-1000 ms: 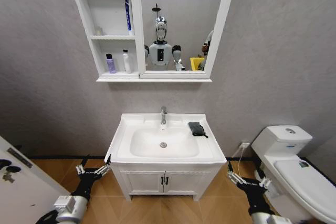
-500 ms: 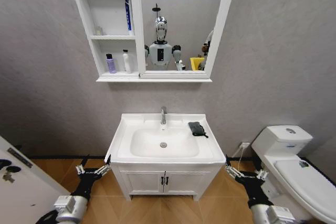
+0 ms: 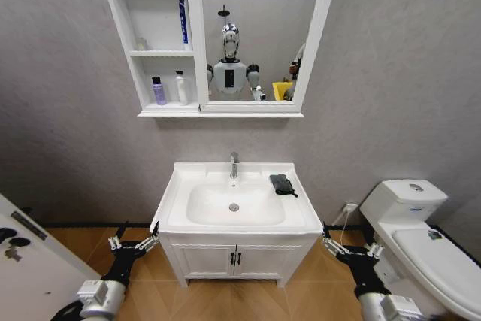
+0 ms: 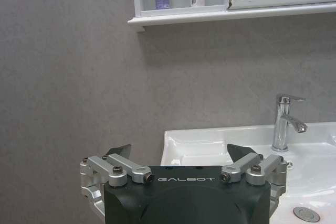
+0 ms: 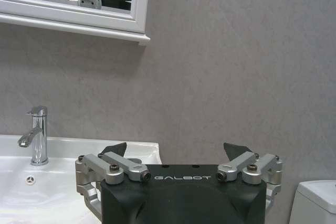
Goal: Move facial cleanser and shampoo from washbasin to cabinet, then wipe washbasin with towel.
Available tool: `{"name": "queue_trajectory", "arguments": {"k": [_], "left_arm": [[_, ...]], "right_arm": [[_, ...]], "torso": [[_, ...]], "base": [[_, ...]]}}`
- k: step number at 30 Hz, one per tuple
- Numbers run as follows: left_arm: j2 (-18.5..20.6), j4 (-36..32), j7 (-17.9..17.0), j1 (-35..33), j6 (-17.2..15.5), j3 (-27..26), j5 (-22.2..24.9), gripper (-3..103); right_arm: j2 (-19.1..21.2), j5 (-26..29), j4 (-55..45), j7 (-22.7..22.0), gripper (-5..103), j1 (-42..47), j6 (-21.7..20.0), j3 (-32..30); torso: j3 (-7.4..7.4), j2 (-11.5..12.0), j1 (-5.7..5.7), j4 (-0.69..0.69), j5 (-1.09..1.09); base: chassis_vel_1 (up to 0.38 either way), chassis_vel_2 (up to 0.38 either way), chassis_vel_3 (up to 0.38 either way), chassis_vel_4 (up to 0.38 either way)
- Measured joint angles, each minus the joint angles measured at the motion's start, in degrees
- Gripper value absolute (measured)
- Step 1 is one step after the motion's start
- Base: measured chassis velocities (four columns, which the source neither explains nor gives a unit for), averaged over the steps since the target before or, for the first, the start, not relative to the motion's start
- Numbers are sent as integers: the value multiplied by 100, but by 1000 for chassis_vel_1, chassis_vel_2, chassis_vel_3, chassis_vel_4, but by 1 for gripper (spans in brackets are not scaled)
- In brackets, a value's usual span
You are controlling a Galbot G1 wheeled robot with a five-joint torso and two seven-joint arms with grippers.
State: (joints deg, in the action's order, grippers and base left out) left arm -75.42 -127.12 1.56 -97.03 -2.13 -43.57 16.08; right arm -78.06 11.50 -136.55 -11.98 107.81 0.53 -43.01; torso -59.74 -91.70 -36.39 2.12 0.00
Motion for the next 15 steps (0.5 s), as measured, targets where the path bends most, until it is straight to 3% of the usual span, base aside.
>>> {"name": "queue_trajectory", "arguments": {"k": [8, 15], "left_arm": [[0, 0, 0, 0, 0, 0, 0, 100], [0, 0, 0, 1, 0, 0, 0, 100]], "right_arm": [[-1, -2, 5, -1, 100, 1, 5, 2], [0, -4, 9, -3, 100, 1, 8, 2]], "torso": [[0, 0, 2, 0, -1], [1, -1, 4, 0, 2]], "base": [[179, -183, -170, 166], [275, -255, -233, 258]]}}
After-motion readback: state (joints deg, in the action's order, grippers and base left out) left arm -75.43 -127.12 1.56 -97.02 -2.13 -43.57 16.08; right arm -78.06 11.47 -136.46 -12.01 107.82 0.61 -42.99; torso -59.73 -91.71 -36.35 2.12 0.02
